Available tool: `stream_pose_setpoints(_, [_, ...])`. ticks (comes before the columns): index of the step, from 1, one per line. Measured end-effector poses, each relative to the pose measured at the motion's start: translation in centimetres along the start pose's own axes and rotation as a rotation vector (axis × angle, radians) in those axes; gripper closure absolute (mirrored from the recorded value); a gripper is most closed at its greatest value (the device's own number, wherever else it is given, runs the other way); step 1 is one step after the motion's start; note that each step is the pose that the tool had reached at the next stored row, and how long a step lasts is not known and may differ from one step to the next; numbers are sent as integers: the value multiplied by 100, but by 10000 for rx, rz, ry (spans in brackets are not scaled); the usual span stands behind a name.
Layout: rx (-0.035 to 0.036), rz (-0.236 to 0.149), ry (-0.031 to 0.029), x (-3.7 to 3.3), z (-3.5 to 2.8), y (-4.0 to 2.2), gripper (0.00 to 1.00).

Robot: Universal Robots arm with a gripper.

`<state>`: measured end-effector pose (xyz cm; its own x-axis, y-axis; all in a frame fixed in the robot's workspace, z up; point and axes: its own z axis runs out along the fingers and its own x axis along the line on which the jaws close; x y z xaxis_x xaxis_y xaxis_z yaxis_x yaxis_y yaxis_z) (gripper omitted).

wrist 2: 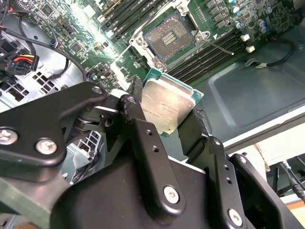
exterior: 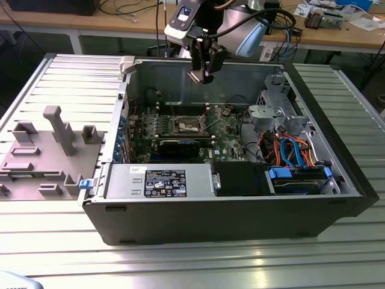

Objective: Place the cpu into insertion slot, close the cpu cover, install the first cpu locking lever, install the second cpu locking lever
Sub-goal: 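Place the cpu into insertion slot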

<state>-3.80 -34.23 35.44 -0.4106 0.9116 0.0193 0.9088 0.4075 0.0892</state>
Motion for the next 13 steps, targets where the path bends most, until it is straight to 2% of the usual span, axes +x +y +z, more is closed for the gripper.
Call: stream_pose_setpoints(13, [-2,114,-10,0,0,0,45])
